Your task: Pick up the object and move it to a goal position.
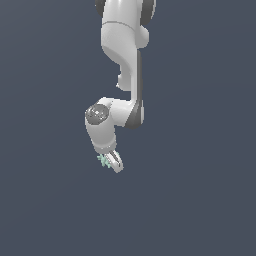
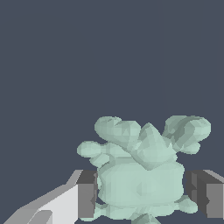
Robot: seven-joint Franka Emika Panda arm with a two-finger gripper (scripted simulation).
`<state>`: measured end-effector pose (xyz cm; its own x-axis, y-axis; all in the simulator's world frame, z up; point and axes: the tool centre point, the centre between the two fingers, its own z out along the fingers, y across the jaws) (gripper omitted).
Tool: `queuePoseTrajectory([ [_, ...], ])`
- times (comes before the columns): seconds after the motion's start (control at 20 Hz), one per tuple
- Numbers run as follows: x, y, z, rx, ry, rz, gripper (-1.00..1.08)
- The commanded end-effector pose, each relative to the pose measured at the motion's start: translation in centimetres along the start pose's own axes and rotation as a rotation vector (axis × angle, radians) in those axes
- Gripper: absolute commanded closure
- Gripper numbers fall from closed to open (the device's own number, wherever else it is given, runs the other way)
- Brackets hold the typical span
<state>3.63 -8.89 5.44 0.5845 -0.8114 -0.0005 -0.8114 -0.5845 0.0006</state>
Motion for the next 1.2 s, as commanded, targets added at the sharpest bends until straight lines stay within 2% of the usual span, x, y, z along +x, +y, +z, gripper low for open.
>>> queuePoseTrajectory([
  [0.0,1.0,-0.1,-0.7,0.000,0.001,0.001,1.08],
  [0.65,8.0,-0.9,-5.5,0.000,0.001,0.000,1.08],
  [1.15,10.6,-1.3,-7.1,0.000,0.001,0.000,1.08],
])
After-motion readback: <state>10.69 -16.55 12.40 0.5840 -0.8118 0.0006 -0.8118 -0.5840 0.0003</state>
